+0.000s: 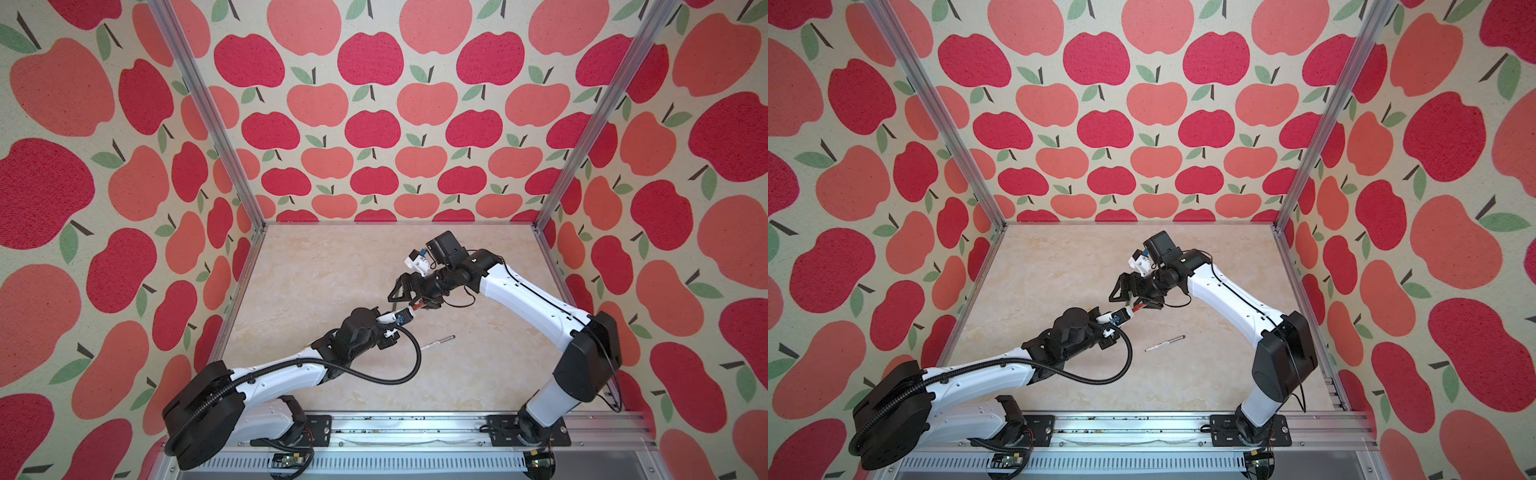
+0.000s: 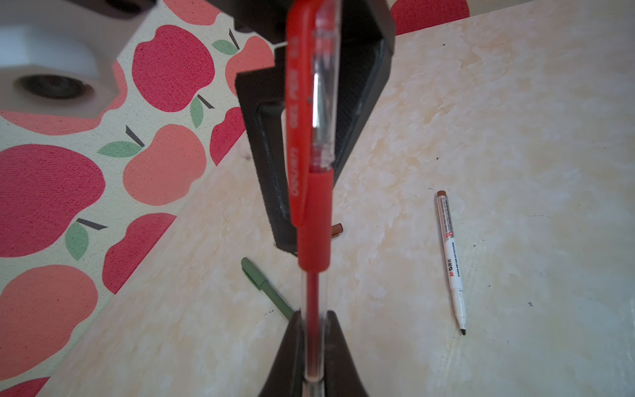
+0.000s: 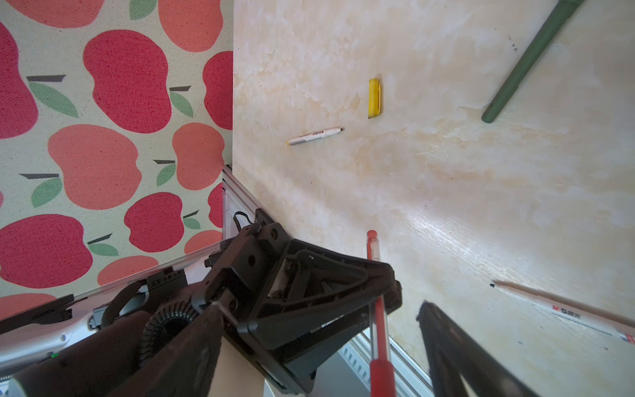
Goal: Insert pens into pen caps
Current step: Put on the pen cap to the pen.
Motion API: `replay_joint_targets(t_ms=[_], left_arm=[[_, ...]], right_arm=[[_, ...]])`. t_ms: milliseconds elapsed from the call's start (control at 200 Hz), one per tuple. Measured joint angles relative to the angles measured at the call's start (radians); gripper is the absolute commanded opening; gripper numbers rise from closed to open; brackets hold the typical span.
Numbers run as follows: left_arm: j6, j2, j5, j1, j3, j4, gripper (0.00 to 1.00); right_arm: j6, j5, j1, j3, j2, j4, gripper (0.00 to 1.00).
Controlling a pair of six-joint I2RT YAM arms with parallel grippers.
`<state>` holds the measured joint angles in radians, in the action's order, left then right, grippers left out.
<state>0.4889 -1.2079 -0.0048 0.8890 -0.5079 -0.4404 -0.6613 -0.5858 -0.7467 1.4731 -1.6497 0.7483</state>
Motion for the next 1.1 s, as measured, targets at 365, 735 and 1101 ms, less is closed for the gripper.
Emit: replay_joint_targets(t_ms=[365,735,1101], left_arm=[[-0.003,-0.006,-0.008,0.000,0.000,0.005,0.00],[-0.017,-0.006,-0.007,0.002,0.000,0.013,0.00],[-0.026,-0.006,-0.007,0.006,0.000,0.044,0.00]], right_arm=[[-0.009,0.009,-0.002,-0.031,0.004,-0.034,0.92],[-0.009,0.039,-0.001,-0.042,0.008,-0.045,0.92],[-0.023,0.047,0.001,-0.077,0.007,-0.081,0.92]])
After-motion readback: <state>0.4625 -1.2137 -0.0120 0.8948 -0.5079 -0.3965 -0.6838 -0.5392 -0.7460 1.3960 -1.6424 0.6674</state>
